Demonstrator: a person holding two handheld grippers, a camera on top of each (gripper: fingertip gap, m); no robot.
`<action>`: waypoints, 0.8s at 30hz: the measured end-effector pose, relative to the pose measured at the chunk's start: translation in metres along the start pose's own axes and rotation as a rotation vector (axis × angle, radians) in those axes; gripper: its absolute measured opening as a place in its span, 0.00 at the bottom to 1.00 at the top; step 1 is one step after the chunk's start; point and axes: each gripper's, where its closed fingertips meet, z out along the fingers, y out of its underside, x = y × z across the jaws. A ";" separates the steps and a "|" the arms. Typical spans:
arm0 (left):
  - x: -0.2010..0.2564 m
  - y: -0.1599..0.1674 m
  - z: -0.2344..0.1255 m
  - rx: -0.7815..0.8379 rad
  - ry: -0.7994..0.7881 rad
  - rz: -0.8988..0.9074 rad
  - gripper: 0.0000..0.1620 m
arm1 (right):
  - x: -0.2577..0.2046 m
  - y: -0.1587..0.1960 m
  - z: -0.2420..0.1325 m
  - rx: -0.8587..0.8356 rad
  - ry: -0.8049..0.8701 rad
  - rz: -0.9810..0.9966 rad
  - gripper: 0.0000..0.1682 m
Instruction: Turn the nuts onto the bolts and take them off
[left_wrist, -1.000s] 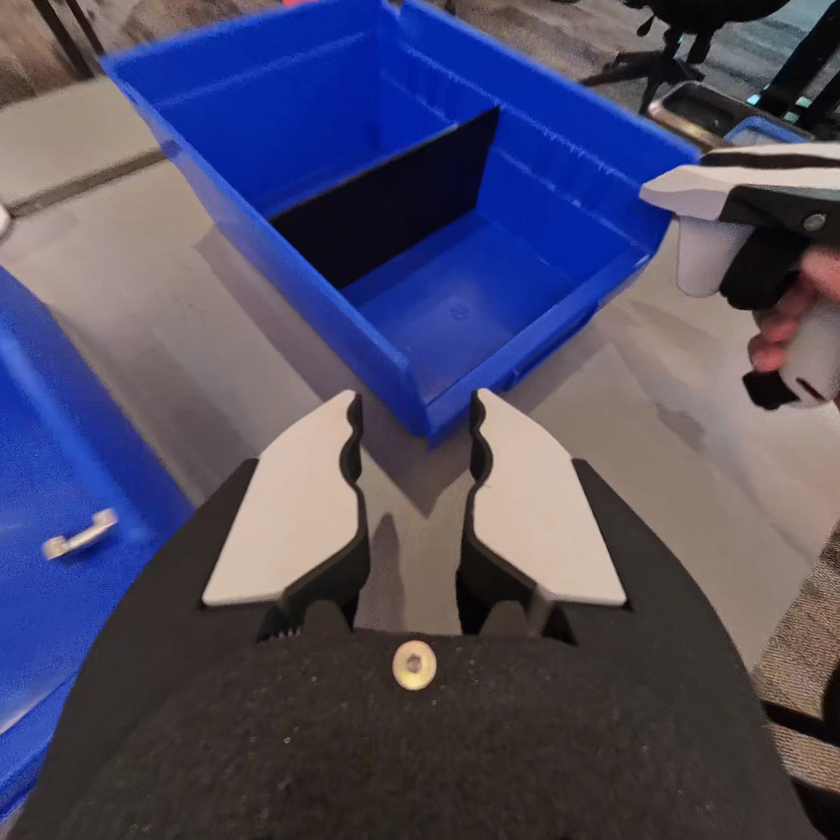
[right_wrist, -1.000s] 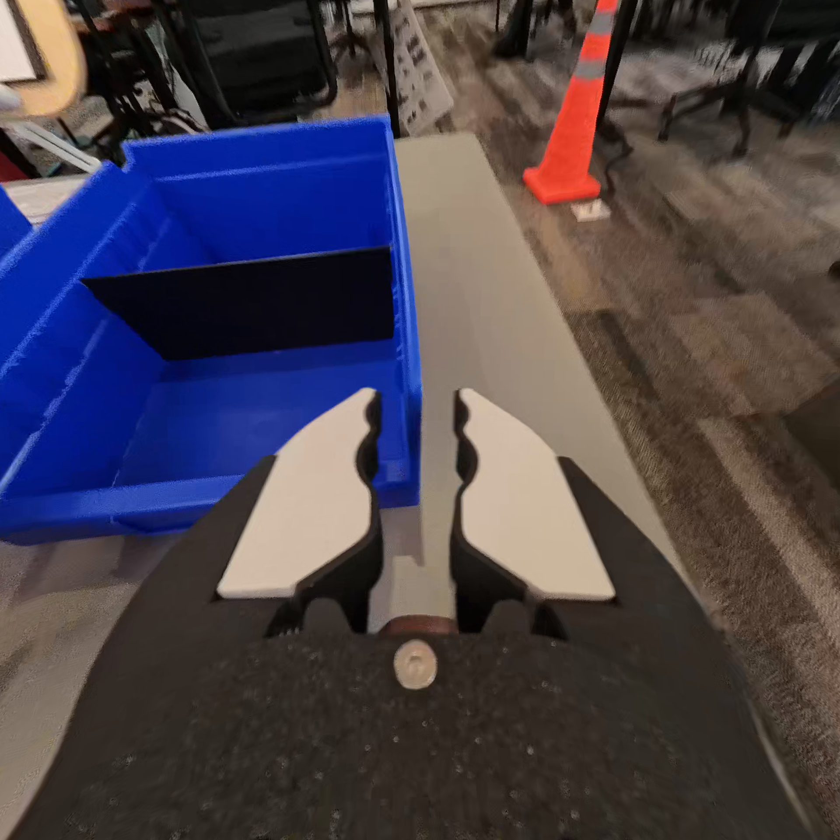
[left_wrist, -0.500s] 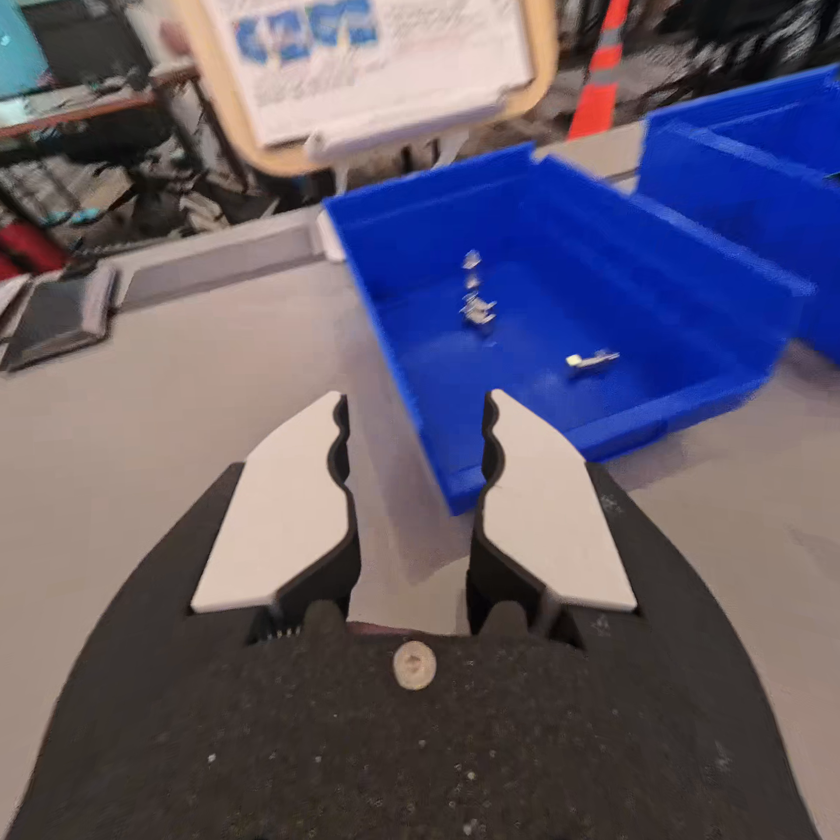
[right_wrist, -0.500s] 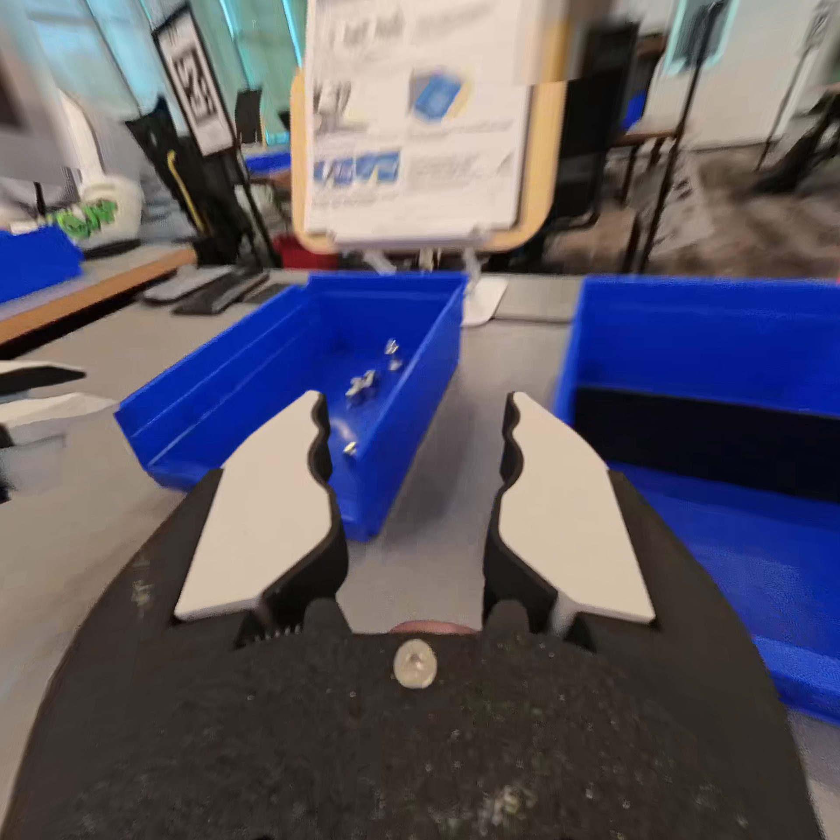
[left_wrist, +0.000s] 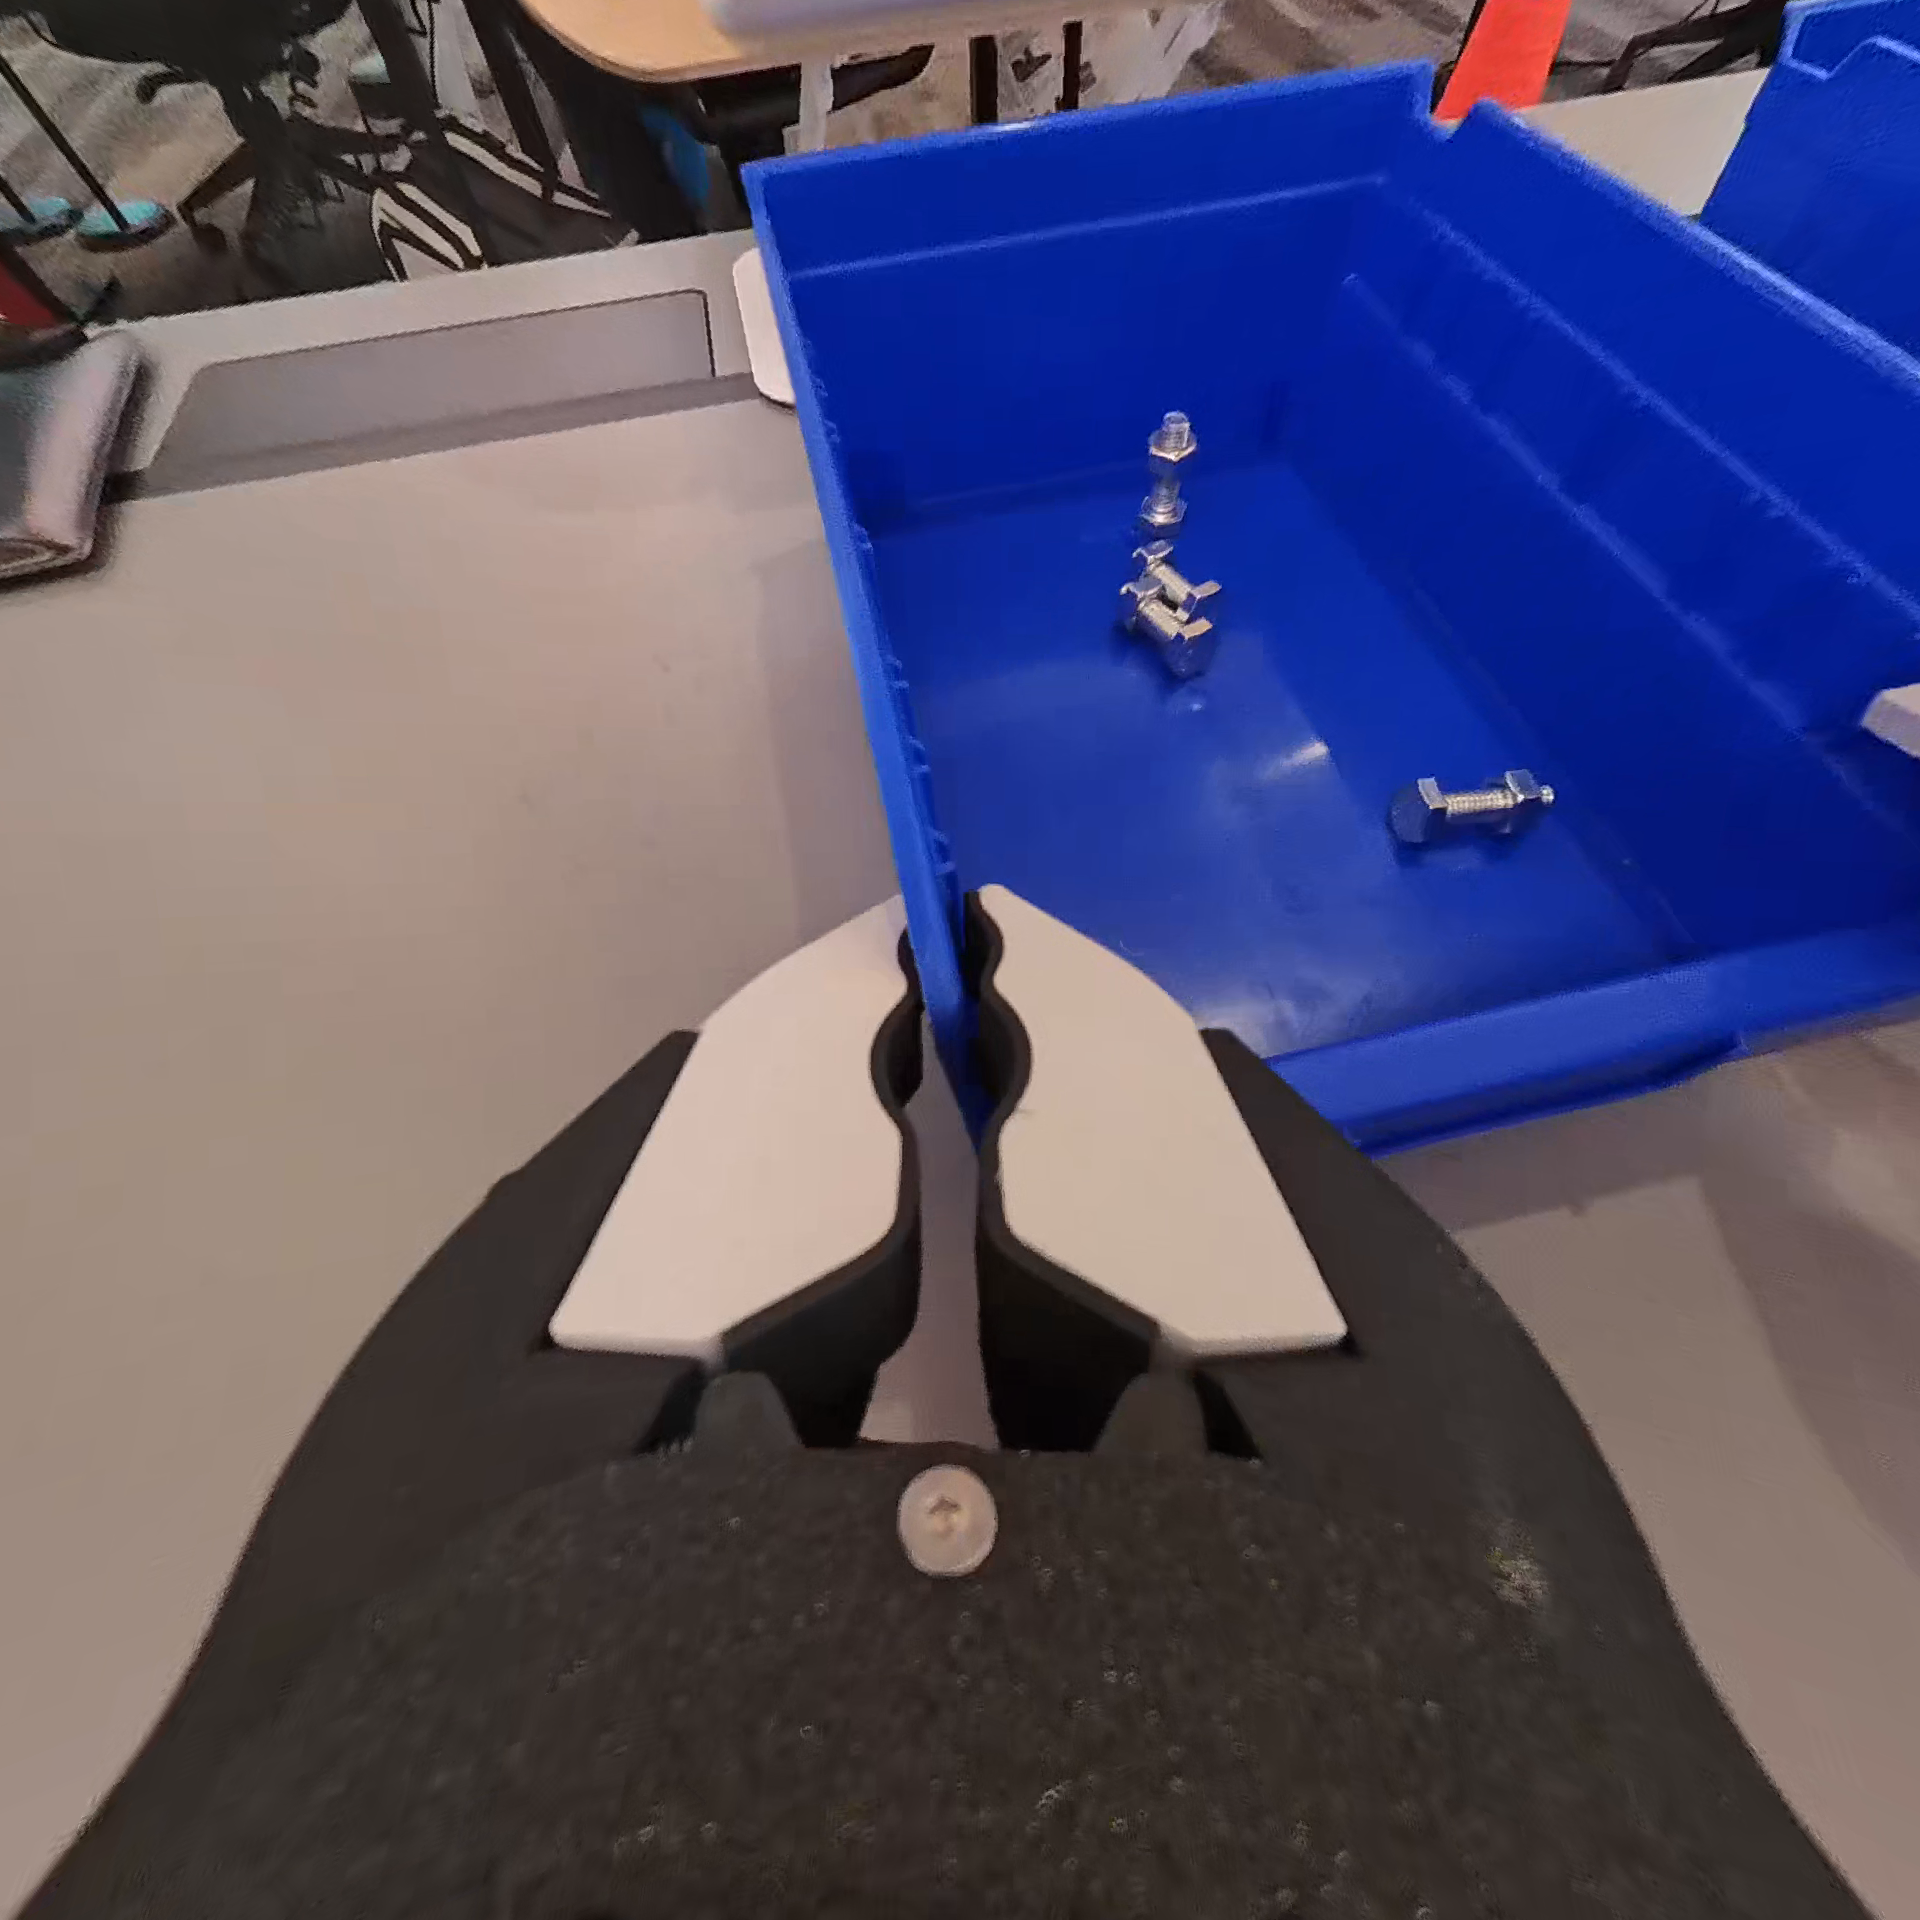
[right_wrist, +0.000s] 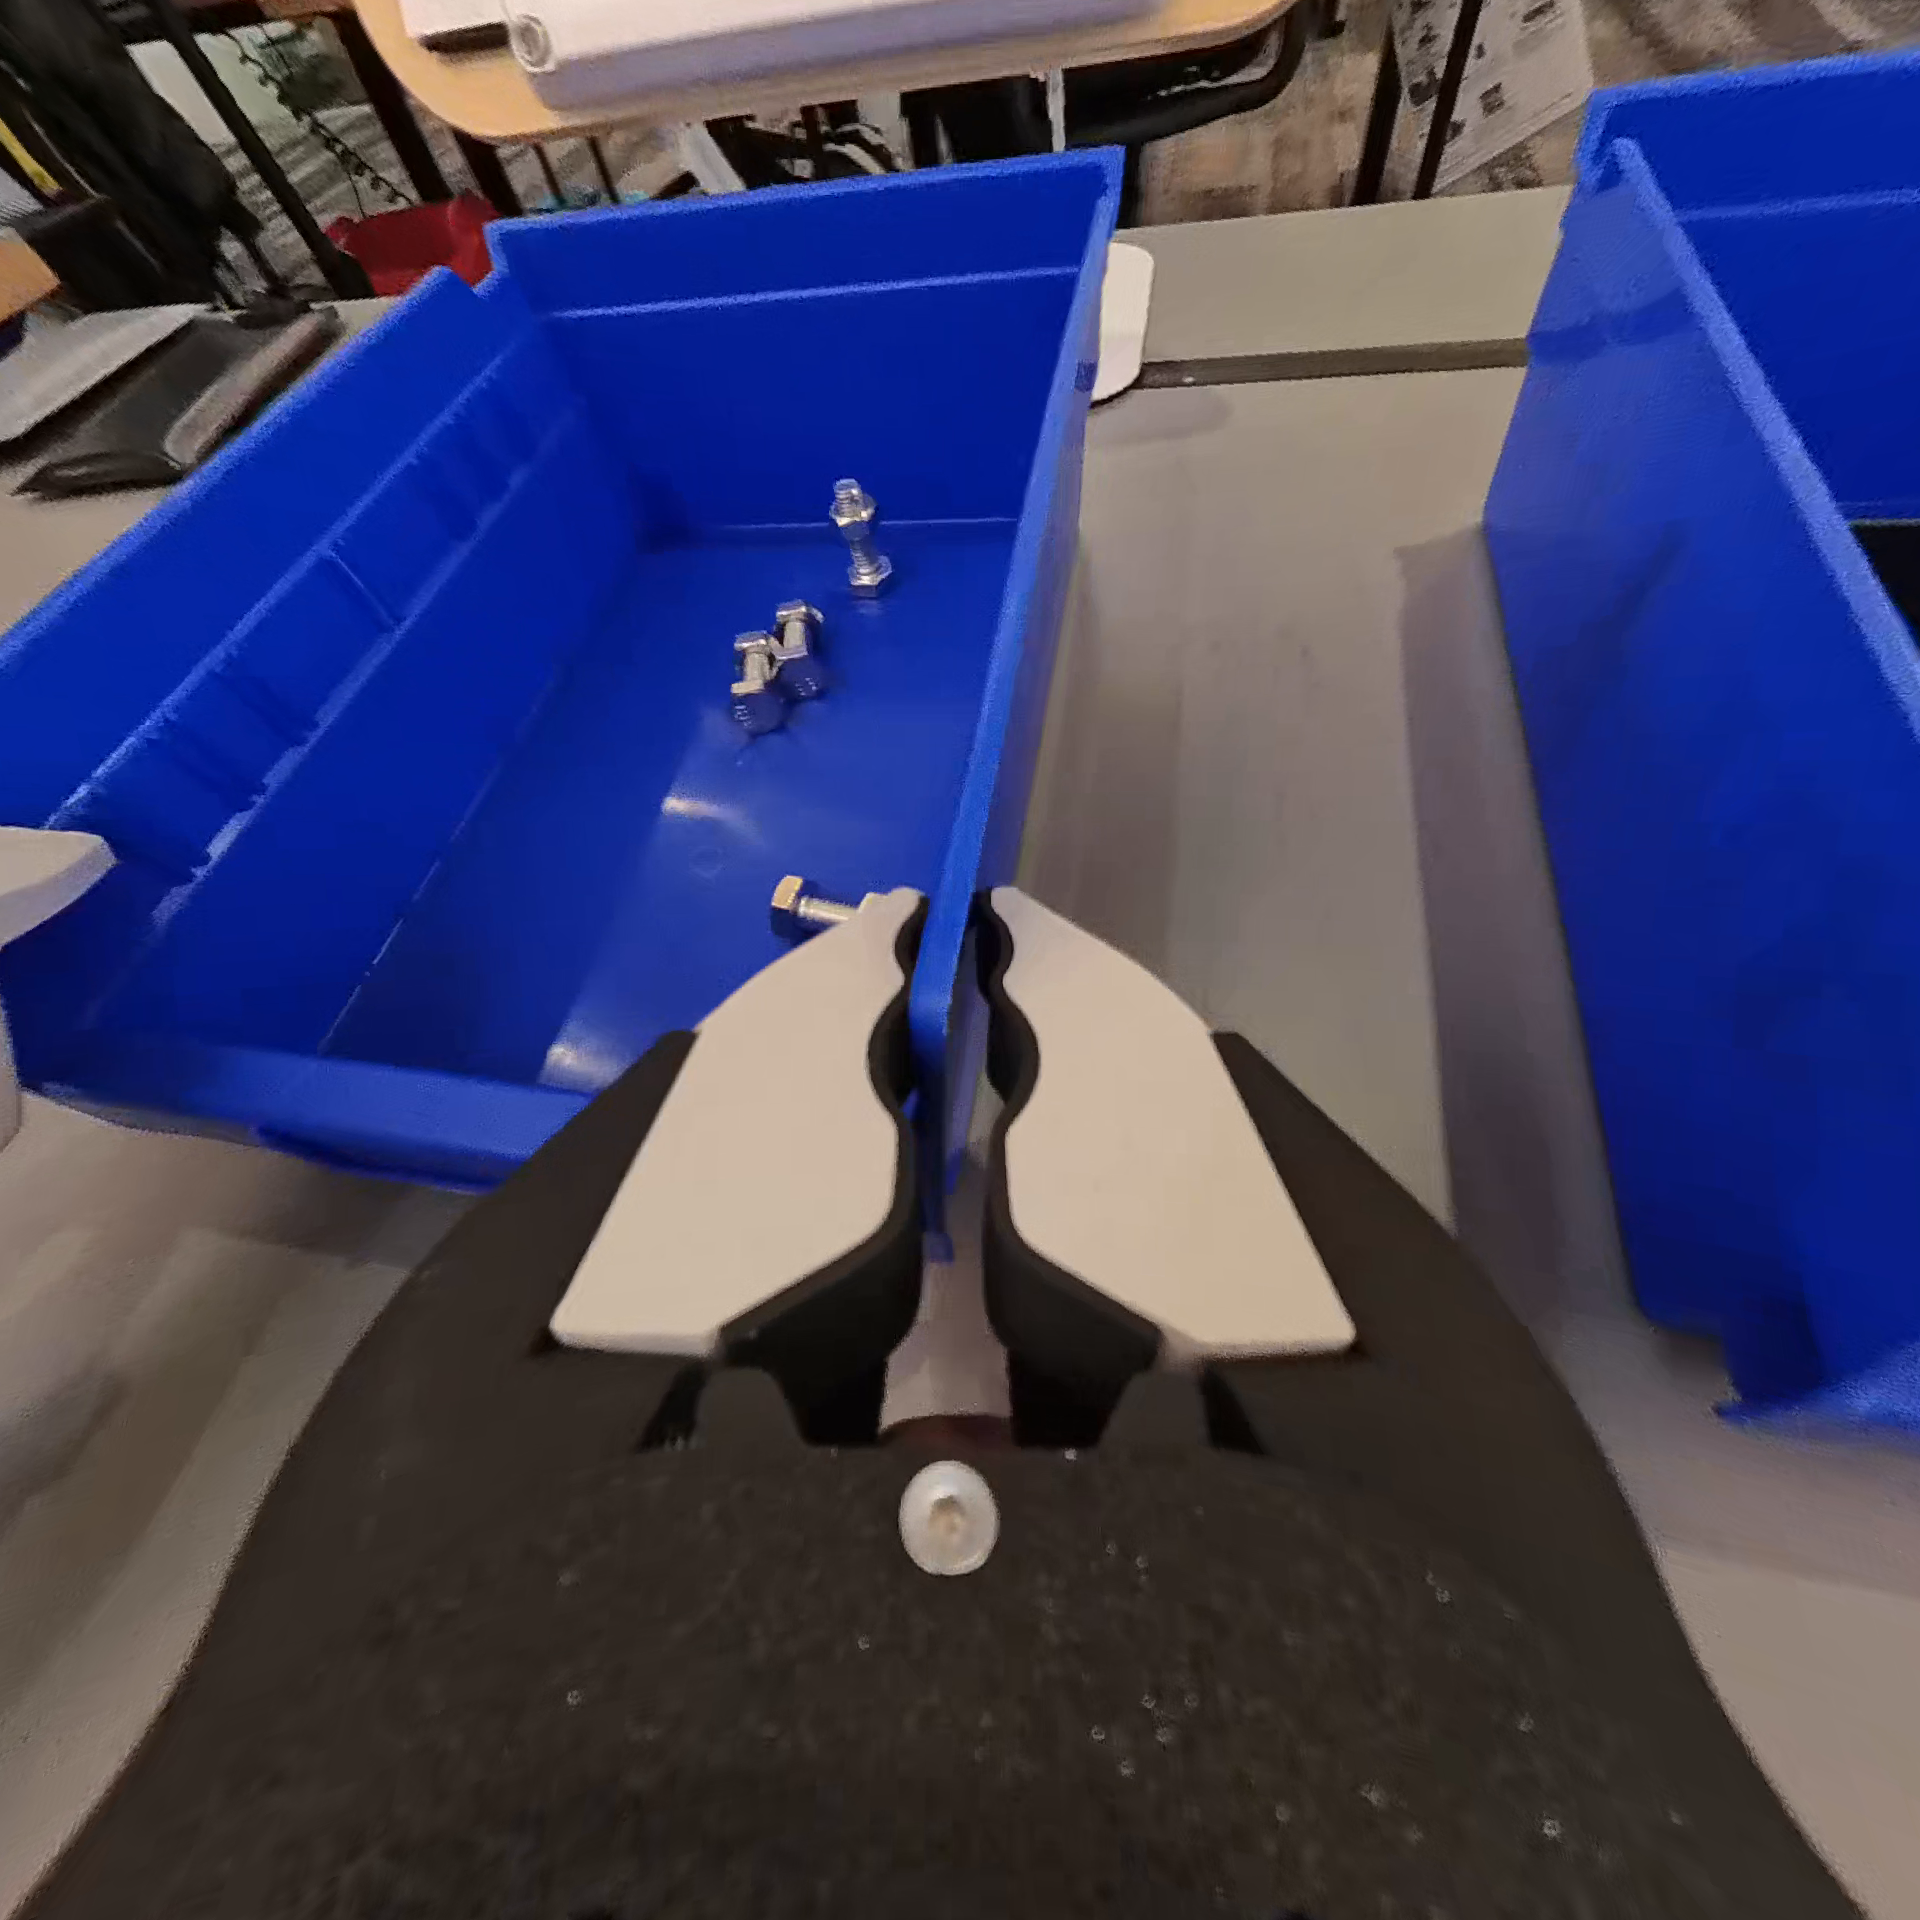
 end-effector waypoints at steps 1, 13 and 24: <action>-0.001 -0.001 -0.002 0.005 -0.007 0.010 0.02 | -0.001 0.001 -0.003 -0.006 0.026 -0.010 0.03; -0.141 -0.027 -0.055 0.175 -0.142 -0.026 0.01 | -0.146 -0.039 0.012 0.122 -0.032 -0.079 0.03; -0.257 0.025 -0.040 0.077 -0.149 -0.057 0.02 | -0.252 -0.005 0.071 0.037 -0.059 -0.166 0.04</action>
